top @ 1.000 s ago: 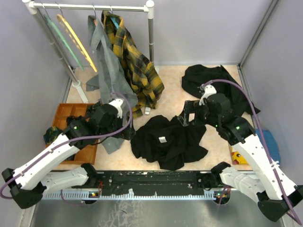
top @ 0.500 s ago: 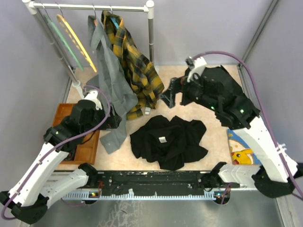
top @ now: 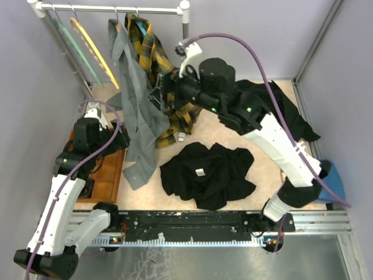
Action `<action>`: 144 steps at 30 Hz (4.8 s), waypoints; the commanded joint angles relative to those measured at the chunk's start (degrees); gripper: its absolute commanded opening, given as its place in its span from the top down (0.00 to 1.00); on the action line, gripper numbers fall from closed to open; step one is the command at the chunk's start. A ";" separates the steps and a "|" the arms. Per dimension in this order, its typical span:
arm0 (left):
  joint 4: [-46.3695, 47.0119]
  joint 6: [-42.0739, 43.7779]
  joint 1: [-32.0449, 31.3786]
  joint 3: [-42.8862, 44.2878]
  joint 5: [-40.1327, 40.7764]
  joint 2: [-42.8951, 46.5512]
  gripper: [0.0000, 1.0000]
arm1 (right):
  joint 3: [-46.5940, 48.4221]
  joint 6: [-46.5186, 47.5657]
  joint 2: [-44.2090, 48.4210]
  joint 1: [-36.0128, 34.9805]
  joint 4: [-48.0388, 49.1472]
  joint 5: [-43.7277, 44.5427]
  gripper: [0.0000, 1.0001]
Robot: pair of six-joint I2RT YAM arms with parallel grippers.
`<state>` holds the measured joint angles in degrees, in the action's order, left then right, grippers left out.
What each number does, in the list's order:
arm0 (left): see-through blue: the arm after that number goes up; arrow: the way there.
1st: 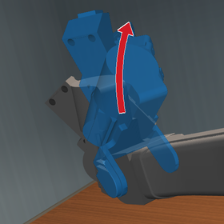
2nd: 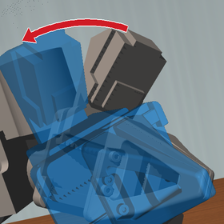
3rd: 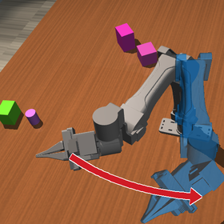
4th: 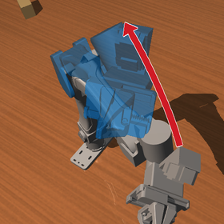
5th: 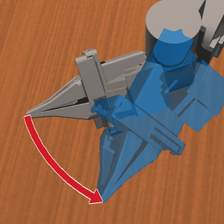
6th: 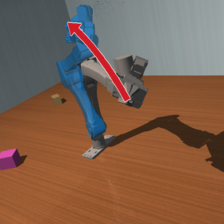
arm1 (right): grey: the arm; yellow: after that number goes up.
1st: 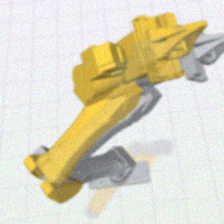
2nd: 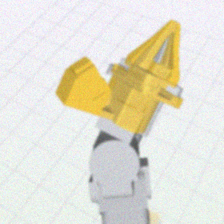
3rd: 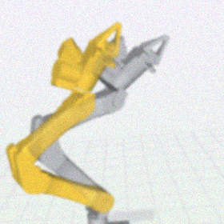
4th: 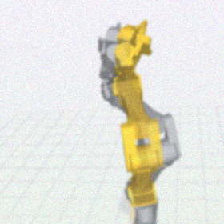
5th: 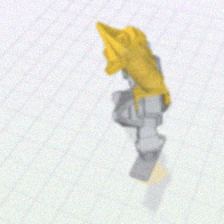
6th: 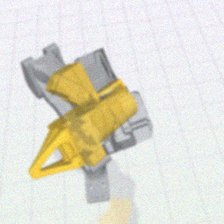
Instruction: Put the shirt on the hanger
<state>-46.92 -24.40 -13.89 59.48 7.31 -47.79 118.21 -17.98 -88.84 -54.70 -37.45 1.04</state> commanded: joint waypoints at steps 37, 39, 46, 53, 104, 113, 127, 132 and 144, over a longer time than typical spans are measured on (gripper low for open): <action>8.36 4.34 4.05 -9.65 -4.49 19.66 0.04 | 32.23 11.63 -43.53 -3.99 36.21 13.93 0.46; 8.08 4.07 4.05 -9.65 -3.89 19.87 0.05 | 32.19 12.28 -44.35 -3.93 37.03 14.29 0.47; 8.68 3.66 4.05 -10.19 -2.95 22.69 0.04 | 32.28 15.69 -47.07 -3.95 41.44 16.00 0.52; 9.03 3.70 4.05 -10.48 -3.09 23.10 0.04 | 32.32 17.45 -48.75 -3.93 45.04 16.32 0.52; 8.77 3.57 3.96 -10.39 -2.52 22.71 0.03 | 33.24 23.90 -51.92 -2.53 54.68 10.93 0.65; 8.67 3.13 3.96 -10.57 -2.15 22.86 0.03 | 33.03 23.70 -51.17 -2.17 54.95 10.60 0.76; 8.31 2.55 3.96 -10.48 -1.09 22.97 0.03 | 30.44 24.56 -47.38 -2.17 53.60 8.30 1.00; 8.24 2.56 3.96 -10.50 -1.05 22.82 0.02 | 32.06 24.28 -45.67 -2.17 54.51 10.39 1.00; 7.90 2.21 3.96 -10.44 -0.15 23.55 0.03 | 32.03 21.81 -42.01 -2.18 55.33 10.55 1.00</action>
<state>-39.79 -21.43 -10.11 49.32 6.22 -25.06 147.41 4.71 -137.67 -56.93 12.45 11.51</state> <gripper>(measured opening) 0.975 0.132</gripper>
